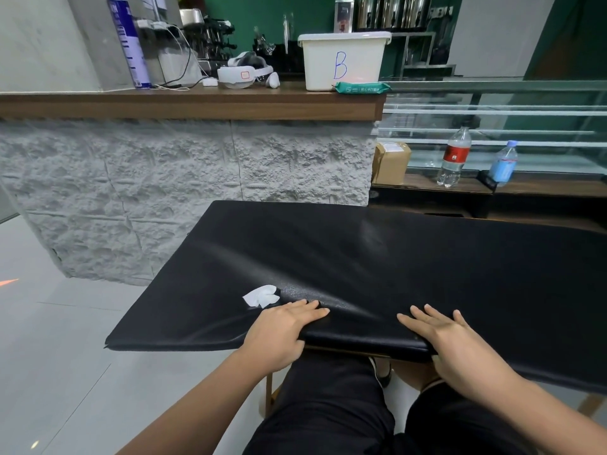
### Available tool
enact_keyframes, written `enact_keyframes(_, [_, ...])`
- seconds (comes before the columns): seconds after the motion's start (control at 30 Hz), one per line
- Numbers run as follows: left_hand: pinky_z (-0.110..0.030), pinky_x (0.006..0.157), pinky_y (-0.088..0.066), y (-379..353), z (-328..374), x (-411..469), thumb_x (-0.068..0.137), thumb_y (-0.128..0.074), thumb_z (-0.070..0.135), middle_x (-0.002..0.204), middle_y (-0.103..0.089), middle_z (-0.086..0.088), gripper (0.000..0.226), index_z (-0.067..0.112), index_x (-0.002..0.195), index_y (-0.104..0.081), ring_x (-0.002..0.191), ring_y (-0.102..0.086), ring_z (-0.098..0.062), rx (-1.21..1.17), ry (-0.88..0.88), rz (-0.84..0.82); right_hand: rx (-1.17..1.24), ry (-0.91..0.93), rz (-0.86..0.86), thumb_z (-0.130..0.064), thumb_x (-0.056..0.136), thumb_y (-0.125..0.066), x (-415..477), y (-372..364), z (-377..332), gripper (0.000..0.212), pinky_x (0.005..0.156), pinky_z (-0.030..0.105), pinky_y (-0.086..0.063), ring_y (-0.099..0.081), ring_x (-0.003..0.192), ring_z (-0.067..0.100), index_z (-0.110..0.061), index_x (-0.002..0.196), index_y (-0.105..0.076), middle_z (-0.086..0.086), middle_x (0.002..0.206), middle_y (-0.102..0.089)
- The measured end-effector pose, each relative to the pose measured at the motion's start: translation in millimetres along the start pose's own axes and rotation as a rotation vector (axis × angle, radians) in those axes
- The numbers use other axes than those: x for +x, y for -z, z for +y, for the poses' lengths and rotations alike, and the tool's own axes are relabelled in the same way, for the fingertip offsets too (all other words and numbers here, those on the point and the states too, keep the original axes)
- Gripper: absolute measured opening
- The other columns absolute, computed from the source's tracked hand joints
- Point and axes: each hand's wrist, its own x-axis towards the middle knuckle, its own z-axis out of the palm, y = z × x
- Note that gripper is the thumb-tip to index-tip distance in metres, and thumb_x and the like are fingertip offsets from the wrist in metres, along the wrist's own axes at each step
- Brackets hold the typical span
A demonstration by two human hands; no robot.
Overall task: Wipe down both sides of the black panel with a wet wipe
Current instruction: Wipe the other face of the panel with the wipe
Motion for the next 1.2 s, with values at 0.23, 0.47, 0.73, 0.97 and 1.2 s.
enact_keyframes(0.23, [-0.024, 0.122, -0.025, -12.5, 29.6, 17.5, 0.080, -0.055, 0.013, 0.168, -0.030, 0.018, 0.091, 0.049, 0.159, -0.031, 0.155, -0.027, -0.005, 0.002, -0.054, -0.043, 0.023, -0.018, -0.026, 0.009, 0.078, -0.037, -12.9, -8.1, 37.1, 0.107, 0.131, 0.042, -0.002, 0.003, 0.161, 0.008, -0.047, 0.164, -0.011, -0.015, 0.174, -0.009])
enact_keyframes(0.47, [-0.029, 0.123, -0.027, -22.4, 51.2, 29.6, 0.084, -0.057, 0.015, 0.168, -0.032, 0.016, 0.087, 0.049, 0.159, -0.031, 0.156, -0.029, -0.009, 0.030, -0.065, -0.052, 0.084, -0.021, -0.036, 0.009, 0.078, -0.037, -21.5, -11.6, 58.9, 0.105, 0.131, 0.039, -0.002, 0.000, 0.160, 0.005, -0.048, 0.163, -0.016, -0.016, 0.173, -0.012])
enact_keyframes(0.73, [-0.032, 0.123, -0.029, -32.6, 60.5, 33.9, 0.085, -0.059, 0.016, 0.168, -0.032, 0.016, 0.086, 0.048, 0.160, -0.031, 0.155, -0.030, -0.010, 0.052, -0.064, -0.056, 0.090, -0.007, -0.030, 0.009, 0.079, -0.038, -23.0, -19.2, 73.3, 0.104, 0.131, 0.040, -0.004, -0.001, 0.160, 0.005, -0.048, 0.163, -0.016, -0.015, 0.173, -0.013])
enact_keyframes(0.97, [-0.031, 0.123, -0.029, -43.0, 66.8, 37.5, 0.083, -0.059, 0.017, 0.168, -0.031, 0.018, 0.087, 0.049, 0.159, -0.031, 0.155, -0.030, -0.010, 0.050, -0.061, -0.044, 0.099, 0.003, -0.022, 0.010, 0.081, -0.040, -26.0, -23.2, 83.3, 0.102, 0.132, 0.042, -0.004, -0.002, 0.160, 0.007, -0.047, 0.164, -0.018, -0.013, 0.173, -0.014])
enact_keyframes(1.2, [-0.032, 0.121, -0.033, -51.5, 74.3, 42.8, 0.080, -0.057, 0.017, 0.167, -0.033, 0.019, 0.088, 0.049, 0.158, -0.033, 0.154, -0.033, -0.011, 0.062, -0.074, -0.028, 0.109, -0.004, -0.017, 0.011, 0.081, -0.040, -29.0, -25.5, 94.4, 0.102, 0.132, 0.042, -0.003, -0.003, 0.160, 0.007, -0.047, 0.163, -0.020, -0.012, 0.173, -0.015])
